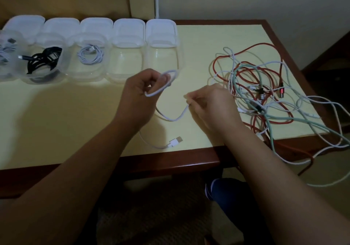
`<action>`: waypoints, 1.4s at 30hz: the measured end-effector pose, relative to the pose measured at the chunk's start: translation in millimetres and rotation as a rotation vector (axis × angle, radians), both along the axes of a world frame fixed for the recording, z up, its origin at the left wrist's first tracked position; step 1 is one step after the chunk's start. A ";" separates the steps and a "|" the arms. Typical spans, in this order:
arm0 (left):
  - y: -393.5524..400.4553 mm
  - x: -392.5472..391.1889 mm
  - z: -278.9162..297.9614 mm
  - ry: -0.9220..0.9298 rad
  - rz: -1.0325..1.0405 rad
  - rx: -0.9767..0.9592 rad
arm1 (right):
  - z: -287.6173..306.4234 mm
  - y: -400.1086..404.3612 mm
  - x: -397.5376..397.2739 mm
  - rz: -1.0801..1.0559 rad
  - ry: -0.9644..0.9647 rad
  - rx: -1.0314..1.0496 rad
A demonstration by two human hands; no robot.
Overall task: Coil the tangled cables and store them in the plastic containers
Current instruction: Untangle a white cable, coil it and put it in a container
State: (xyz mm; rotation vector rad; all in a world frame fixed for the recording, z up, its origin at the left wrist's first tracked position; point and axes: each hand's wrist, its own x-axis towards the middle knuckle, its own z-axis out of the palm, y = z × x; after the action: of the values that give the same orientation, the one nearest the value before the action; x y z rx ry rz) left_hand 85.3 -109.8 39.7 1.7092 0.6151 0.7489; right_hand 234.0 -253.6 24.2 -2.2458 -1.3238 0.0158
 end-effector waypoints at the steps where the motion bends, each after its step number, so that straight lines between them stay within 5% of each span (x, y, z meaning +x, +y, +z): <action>1: -0.2 2.5 -3.0 0.007 0.002 0.020 | 0.4 0.2 -2.1 0.015 0.023 -0.008; 9: -7.1 4.4 -23.1 0.331 -0.074 0.270 | -2.1 -1.0 2.5 0.072 0.024 -0.090; 16: -6.4 5.9 -25.7 0.393 -0.219 0.416 | 8.9 -3.4 -6.8 0.129 0.246 0.101; 23: -8.0 7.1 -13.5 0.291 -0.062 0.219 | 1.9 0.9 -3.3 0.095 0.162 0.093; 31: 48.0 -18.4 23.3 -0.094 0.444 -0.411 | 4.1 -7.8 13.5 0.002 0.272 0.059; 39: 10.9 -12.1 16.4 0.044 0.037 -0.061 | 7.7 -5.0 5.7 0.043 0.320 0.248; 42: -11.9 -0.9 6.9 0.022 -0.042 -0.089 | 3.5 -2.5 2.0 0.153 0.209 0.252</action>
State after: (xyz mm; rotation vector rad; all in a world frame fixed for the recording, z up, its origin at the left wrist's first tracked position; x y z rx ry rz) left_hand 84.4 -121.7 46.5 1.6459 0.6173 0.6642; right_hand 236.0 -256.1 27.6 -1.8754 -1.3024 0.1276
